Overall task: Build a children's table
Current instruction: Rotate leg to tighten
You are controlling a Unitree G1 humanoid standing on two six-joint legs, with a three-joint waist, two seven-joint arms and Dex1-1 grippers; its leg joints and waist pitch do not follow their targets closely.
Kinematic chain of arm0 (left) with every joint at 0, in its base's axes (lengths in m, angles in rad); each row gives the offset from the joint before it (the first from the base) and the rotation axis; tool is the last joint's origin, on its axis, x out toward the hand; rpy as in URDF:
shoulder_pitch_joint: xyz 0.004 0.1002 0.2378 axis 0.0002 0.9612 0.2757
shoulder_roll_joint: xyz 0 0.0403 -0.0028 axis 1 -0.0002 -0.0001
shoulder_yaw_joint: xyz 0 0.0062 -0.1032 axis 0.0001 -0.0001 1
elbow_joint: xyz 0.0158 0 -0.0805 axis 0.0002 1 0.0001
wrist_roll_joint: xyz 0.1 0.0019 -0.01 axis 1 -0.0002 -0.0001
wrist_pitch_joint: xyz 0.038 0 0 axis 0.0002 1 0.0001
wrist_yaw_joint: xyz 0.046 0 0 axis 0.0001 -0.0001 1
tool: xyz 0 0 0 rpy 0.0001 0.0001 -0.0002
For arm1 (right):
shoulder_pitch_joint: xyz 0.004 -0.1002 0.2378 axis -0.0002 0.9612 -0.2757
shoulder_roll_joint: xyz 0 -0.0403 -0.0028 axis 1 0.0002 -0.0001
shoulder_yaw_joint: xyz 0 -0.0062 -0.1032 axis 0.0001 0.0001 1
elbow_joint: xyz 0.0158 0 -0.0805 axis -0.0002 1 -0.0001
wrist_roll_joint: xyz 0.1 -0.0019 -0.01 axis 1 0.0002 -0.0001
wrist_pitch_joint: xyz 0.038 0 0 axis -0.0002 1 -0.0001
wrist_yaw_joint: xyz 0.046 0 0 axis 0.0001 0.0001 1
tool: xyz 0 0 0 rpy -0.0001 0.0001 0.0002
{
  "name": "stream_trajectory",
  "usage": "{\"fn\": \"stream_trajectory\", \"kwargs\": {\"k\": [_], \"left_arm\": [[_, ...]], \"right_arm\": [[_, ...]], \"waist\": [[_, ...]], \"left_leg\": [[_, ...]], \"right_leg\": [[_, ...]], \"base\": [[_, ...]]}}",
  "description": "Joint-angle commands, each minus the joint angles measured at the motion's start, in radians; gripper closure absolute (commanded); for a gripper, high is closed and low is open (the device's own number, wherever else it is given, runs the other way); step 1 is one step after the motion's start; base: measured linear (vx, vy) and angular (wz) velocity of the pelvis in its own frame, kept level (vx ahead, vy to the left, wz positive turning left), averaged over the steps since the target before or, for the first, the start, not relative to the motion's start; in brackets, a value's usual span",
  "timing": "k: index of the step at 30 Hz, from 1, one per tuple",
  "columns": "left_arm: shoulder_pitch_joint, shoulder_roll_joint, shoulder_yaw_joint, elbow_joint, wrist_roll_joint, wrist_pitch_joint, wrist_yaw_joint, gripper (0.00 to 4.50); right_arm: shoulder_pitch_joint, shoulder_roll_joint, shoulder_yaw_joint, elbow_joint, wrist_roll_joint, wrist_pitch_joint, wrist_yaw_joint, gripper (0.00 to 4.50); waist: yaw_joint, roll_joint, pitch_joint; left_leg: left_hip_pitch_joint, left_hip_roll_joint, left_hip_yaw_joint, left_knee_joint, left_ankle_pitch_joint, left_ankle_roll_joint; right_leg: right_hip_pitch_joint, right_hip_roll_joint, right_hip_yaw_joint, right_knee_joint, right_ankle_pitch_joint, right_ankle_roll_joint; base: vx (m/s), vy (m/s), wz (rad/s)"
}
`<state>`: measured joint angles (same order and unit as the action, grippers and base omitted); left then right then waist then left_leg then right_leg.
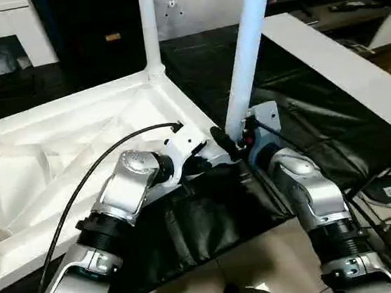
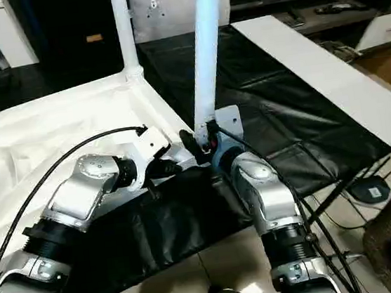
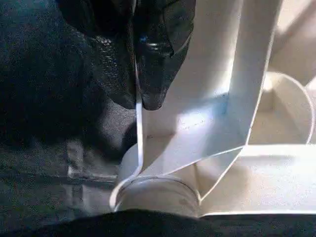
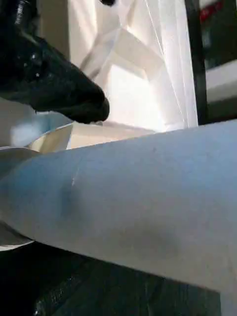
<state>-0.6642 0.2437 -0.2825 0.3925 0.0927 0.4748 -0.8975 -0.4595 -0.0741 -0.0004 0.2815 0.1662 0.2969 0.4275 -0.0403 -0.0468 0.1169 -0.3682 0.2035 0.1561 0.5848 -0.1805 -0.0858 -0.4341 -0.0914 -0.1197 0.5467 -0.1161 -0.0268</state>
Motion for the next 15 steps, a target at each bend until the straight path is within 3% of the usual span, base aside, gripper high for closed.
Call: {"fn": "stream_trajectory", "kwargs": {"k": [1,2,6,11,15], "left_arm": [[0.009,0.041,-0.001,-0.024,-0.039,-0.079,-0.085,4.5],[0.01,0.046,-0.003,-0.024,-0.04,-0.085,-0.093,4.5],[0.016,0.103,-0.025,-0.012,-0.057,-0.14,-0.205,4.5],[0.01,0.158,-0.067,0.011,-0.074,-0.246,-0.359,4.5],[-0.004,0.191,-0.101,0.04,-0.071,-0.316,-0.446,4.5]], "right_arm": [[0.033,-0.057,-0.01,-0.062,0.055,-0.009,0.122,0.42],[0.036,-0.065,-0.01,-0.066,0.061,-0.008,0.135,0.3],[0.061,-0.174,0.003,-0.101,0.101,-0.012,0.312,0.05],[0.066,-0.306,0.033,-0.111,0.15,0.003,0.552,0.02],[0.058,-0.372,0.082,-0.116,0.162,0.014,0.68,0.02]], "waist": [[0.012,0.0,-0.076],[0.019,0.0,-0.075],[0.033,-0.001,-0.08],[0.053,0.003,-0.085],[0.065,0.001,-0.082]], "left_leg": [[-0.005,0.012,0.006,-0.07,-0.231,0.081],[-0.009,0.011,0.007,-0.07,-0.219,0.094],[-0.001,0.013,0.014,-0.065,-0.188,0.1],[0.004,0.021,0.016,-0.063,-0.111,0.135],[0.007,0.024,0.016,-0.065,-0.135,0.133]], "right_leg": [[0.072,-0.053,0.052,-0.063,-0.44,-0.128],[0.074,-0.051,0.051,-0.064,-0.428,-0.125],[0.07,-0.049,0.055,-0.057,-0.421,-0.134],[0.071,-0.044,0.058,-0.033,-0.247,-0.21],[0.07,-0.046,0.057,-0.036,-0.288,-0.211]], "base": [[0.0,0.0,0.0],[0.0,0.0,0.0],[0.0,0.0,0.0],[0.0,0.0,0.0],[0.0,0.0,0.0]]}}
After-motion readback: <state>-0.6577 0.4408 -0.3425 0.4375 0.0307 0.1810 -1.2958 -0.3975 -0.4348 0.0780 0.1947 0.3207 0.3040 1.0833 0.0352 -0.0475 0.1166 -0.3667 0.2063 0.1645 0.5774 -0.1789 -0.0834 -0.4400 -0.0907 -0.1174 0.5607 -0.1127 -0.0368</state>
